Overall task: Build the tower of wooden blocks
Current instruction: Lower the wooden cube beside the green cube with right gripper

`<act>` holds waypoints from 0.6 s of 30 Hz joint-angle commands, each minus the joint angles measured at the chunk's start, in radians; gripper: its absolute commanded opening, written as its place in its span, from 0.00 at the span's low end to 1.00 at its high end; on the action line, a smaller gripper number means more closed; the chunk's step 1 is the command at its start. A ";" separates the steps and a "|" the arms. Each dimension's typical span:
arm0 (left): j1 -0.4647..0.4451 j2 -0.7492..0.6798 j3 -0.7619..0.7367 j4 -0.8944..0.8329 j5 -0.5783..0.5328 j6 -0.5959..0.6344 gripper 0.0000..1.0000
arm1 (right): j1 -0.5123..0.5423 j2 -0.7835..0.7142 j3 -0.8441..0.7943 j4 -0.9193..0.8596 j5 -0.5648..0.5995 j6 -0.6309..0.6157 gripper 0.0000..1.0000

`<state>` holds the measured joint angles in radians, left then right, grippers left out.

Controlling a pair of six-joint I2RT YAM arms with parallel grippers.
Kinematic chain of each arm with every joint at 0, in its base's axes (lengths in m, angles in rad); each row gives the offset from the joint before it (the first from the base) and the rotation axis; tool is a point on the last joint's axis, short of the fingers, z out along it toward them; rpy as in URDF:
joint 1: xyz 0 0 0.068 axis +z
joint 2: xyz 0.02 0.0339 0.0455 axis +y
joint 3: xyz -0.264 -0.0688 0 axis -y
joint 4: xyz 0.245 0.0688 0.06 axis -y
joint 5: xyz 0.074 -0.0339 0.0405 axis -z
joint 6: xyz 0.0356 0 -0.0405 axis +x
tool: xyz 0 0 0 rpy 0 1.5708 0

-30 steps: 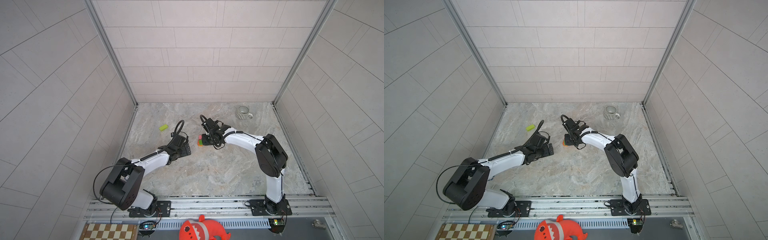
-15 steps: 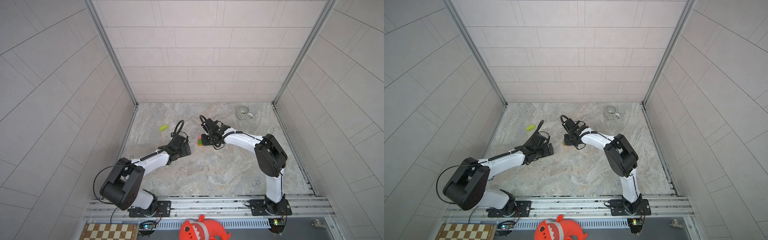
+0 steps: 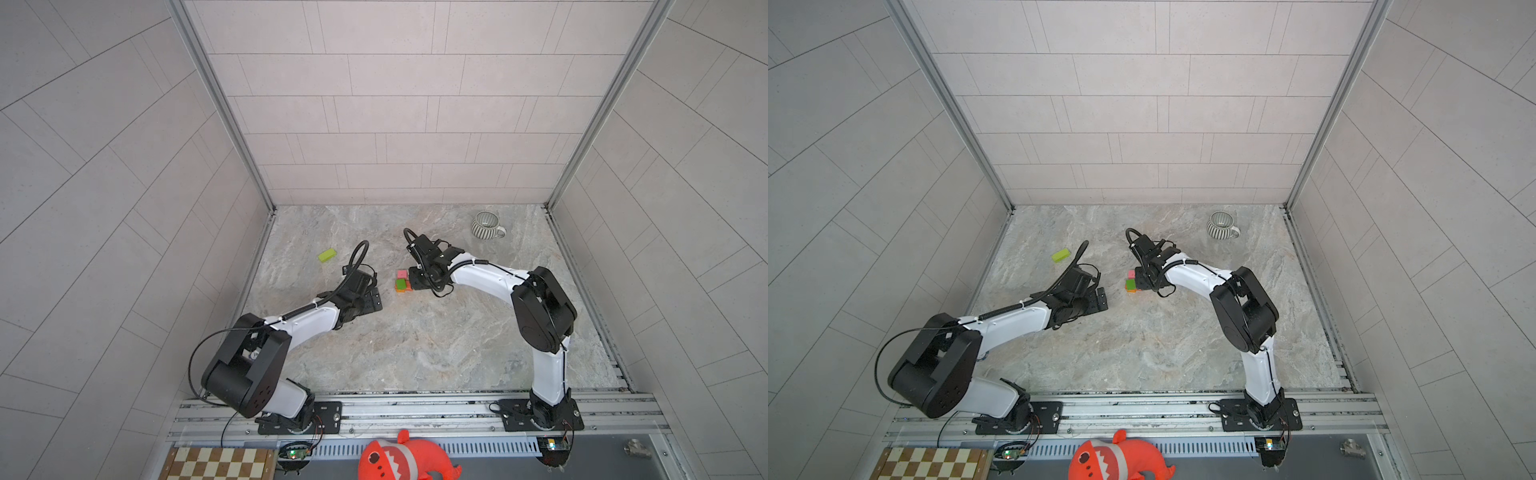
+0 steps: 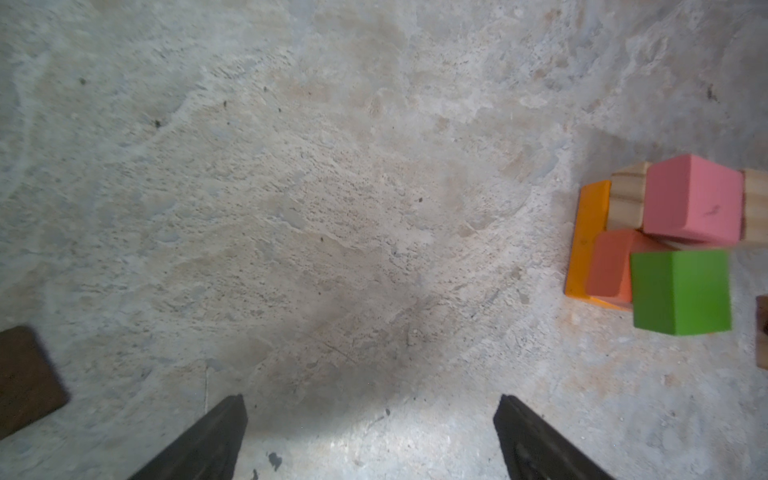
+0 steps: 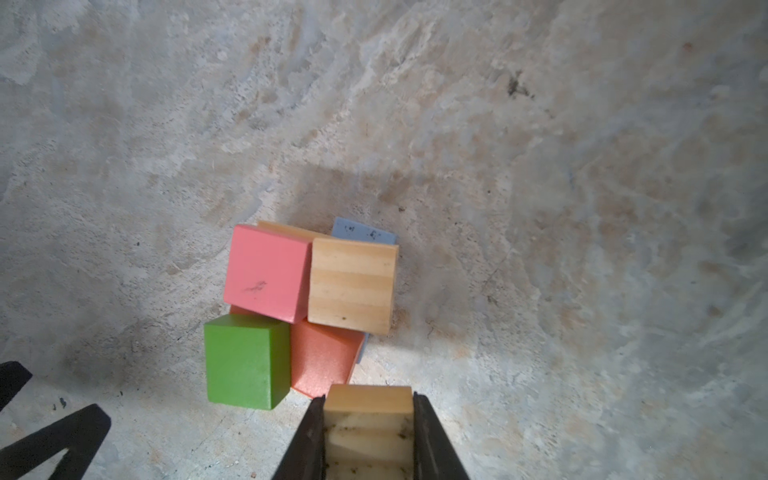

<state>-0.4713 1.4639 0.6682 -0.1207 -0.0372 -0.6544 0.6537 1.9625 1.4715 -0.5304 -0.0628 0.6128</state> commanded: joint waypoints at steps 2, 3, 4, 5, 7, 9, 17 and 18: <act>0.006 0.008 -0.006 0.006 0.001 0.001 1.00 | 0.000 0.005 0.036 -0.019 0.012 0.000 0.23; 0.006 0.009 -0.006 0.004 0.000 0.001 1.00 | 0.001 0.009 0.039 -0.017 0.011 0.001 0.24; 0.005 0.008 -0.006 0.006 0.000 0.001 1.00 | 0.000 0.011 0.041 -0.016 0.009 0.002 0.24; 0.005 0.009 -0.005 0.005 0.000 0.001 1.00 | 0.000 0.015 0.044 -0.015 0.005 0.002 0.24; 0.005 0.012 -0.006 0.006 0.000 0.001 1.00 | 0.000 0.022 0.048 -0.013 0.001 0.007 0.24; 0.006 0.013 -0.004 0.007 0.002 0.001 1.00 | 0.000 0.026 0.050 -0.008 -0.003 0.010 0.24; 0.006 0.018 -0.004 0.008 0.001 0.001 1.00 | 0.003 0.038 0.047 0.015 -0.027 0.027 0.25; 0.005 0.019 -0.005 0.008 0.002 -0.001 1.00 | 0.002 0.041 0.046 0.019 -0.030 0.027 0.25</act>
<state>-0.4713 1.4704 0.6682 -0.1177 -0.0296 -0.6544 0.6537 1.9892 1.5055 -0.5213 -0.0864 0.6216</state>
